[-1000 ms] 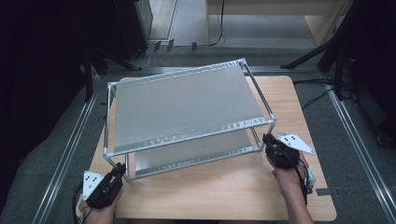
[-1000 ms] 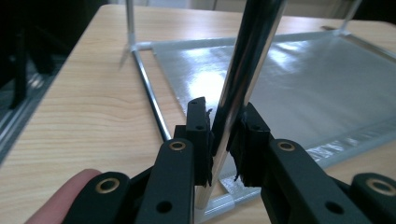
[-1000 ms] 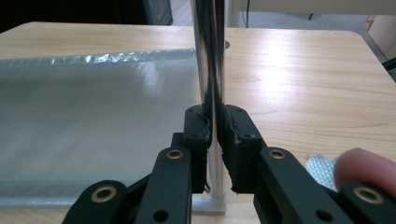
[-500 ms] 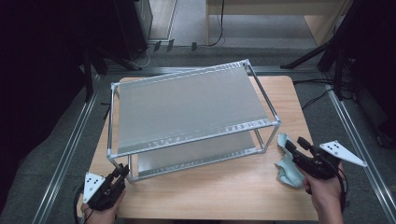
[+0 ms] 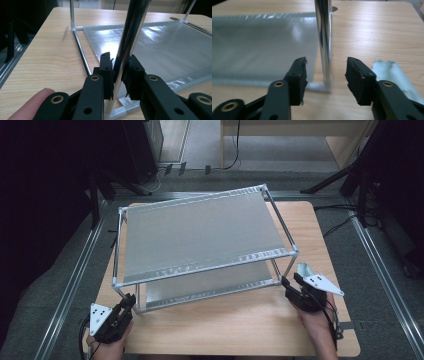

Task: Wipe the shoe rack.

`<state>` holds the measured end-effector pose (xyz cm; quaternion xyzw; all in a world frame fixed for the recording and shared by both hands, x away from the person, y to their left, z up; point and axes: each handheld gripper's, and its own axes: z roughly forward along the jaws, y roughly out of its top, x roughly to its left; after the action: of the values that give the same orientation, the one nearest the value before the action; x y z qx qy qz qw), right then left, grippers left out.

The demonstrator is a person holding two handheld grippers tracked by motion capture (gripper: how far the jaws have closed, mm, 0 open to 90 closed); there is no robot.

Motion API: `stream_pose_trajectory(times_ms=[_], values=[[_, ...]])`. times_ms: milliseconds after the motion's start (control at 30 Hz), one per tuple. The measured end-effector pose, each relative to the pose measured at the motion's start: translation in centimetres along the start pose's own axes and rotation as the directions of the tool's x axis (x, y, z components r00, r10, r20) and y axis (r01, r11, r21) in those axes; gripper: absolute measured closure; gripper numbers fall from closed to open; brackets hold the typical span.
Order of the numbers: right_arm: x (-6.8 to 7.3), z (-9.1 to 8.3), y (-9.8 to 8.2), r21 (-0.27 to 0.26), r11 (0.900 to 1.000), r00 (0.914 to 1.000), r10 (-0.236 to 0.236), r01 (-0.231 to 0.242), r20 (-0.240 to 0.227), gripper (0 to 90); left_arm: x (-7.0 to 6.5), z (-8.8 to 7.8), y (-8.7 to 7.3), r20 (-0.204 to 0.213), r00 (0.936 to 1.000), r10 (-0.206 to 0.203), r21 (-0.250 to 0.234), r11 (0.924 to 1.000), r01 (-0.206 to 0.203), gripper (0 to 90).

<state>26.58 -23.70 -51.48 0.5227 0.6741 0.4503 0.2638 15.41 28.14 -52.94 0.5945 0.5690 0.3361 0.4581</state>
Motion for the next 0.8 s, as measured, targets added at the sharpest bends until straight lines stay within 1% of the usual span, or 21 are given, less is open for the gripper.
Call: stream_pose_trajectory(times_ms=[33,67,133,167,200,267,333,367,400,433,467,500,533,567,600,633,667,700,733,767,800], values=[[0.2,0.3,0.1,-0.004,1.0,0.9999,0.014,-0.014,-0.003,61.0,0.0,0.0,0.0,0.003,1.0,0.0,0.0,1.0,0.0,78.9],[0.4,0.6,0.2,-0.005,1.0,0.9996,0.027,-0.027,-0.001,66.7,0.1,0.0,0.0,0.006,1.0,-0.001,0.0,1.0,0.001,79.0],[0.5,1.0,0.3,-0.003,1.0,0.9983,0.016,-0.016,0.056,78.9,0.1,-0.1,-0.1,0.015,0.9999,0.002,-0.002,1.0,-0.002,79.0],[0.4,0.9,0.2,-0.001,1.0,0.9979,0.026,-0.026,0.058,80.0,0.1,-0.1,-0.1,0.022,0.9998,0.005,-0.002,1.0,-0.005,79.0],[0.3,0.8,0.1,-0.003,1.0,0.9983,0.029,-0.029,0.05,80.7,0.2,-0.2,-0.1,0.031,0.9995,0.01,-0.001,0.9999,-0.01,79.1],[0.2,0.1,-0.1,0.007,1.0,0.9986,-0.007,0.007,0.053,81.6,0.1,-0.3,-0.2,0.048,0.9986,0.022,0.0,0.9998,-0.022,79.1],[0.2,-0.8,-0.5,0.016,0.999,0.9966,-0.044,0.043,0.07,82.1,-0.1,-0.3,-0.3,0.063,0.9971,0.043,-0.001,0.9991,-0.043,79.4],[0.1,-1.2,-0.6,0.021,0.999,0.9963,-0.046,0.045,0.073,82.2,-0.2,-0.5,-0.3,0.067,0.996,0.059,0.003,0.9982,-0.06,79.6],[0.0,-1.9,-0.9,0.027,0.998,0.9962,-0.054,0.052,0.069,82.3,-0.2,-0.5,-0.3,0.075,0.9952,0.062,0.007,0.998,-0.063,79.8],[0.0,-2.2,-1.0,0.032,0.998,0.9954,-0.063,0.061,0.072,82.4,-0.3,-0.6,-0.3,0.087,0.994,0.066,0.01,0.9977,-0.067,79.8],[0.1,-2.6,-1.2,0.04,0.996,0.9932,-0.079,0.076,0.086,82.6,-0.4,-0.7,-0.3,0.092,0.9934,0.068,0.013,0.9975,-0.07,79.8],[0.1,-2.8,-1.2,0.044,0.996,0.9914,-0.088,0.084,0.097,82.6,-0.5,-0.8,-0.2,0.101,0.9915,0.082,0.018,0.9963,-0.084,79.9],[0.2,-3.0,-1.3,0.047,0.995,0.9903,-0.088,0.084,0.108,82.5,-0.6,-0.8,-0.2,0.109,0.9894,0.096,0.019,0.9949,-0.099,80.0],[0.2,-3.2,-1.4,0.045,0.996,0.9904,-0.077,0.072,0.115,81.9,-0.6,-0.9,-0.2,0.112,0.9878,0.108,0.024,0.9935,-0.111,80.0],[0.1,-3.5,-1.6,0.037,0.997,0.9915,-0.065,0.062,0.113,79.0,-0.6,-0.9,-0.2,0.127,0.9868,0.101,0.026,0.9942,-0.105,79.8],[-0.2,-3.7,-1.7,0.015,0.998,0.9958,-0.056,0.055,0.072,66.6,-0.6,-1.0,-0.1,0.142,0.9855,0.093,0.021,0.9951,-0.097,78.9],[-0.5,-3.9,-1.7,0.013,0.998,0.9978,-0.055,0.055,0.038,61.5,-0.5,-1.0,-0.1,0.156,0.9841,0.084,0.004,0.9963,-0.086,77.3],[-0.9,-4.2,-1.5,0.013,0.998,0.9983,-0.059,0.059,0.006,59.8,-0.4,-1.1,0.0,0.174,0.982,0.074,-0.012,0.9972,-0.073,74.5],[-1.5,-4.7,-1.2,-0.008,0.997,0.9973,-0.073,0.073,-0.006,59.7,-0.4,-1.1,0.1,0.176,0.9814,0.076,-0.021,0.9971,-0.073,70.8],[-1.9,-5.2,-1.0,-0.03,0.997,0.9976,-0.067,0.067,-0.018,59.4,-0.4,-1.2,0.1,0.171,0.9827,0.07,-0.028,0.9974,-0.066,68.5],[-2.6,-5.9,-0.6,-0.056,0.998,0.9982,-0.043,0.041,-0.041,58.5,-0.3,-1.2,0.1,0.163,0.9844,0.067,-0.029,0.9976,-0.063,66.5]])
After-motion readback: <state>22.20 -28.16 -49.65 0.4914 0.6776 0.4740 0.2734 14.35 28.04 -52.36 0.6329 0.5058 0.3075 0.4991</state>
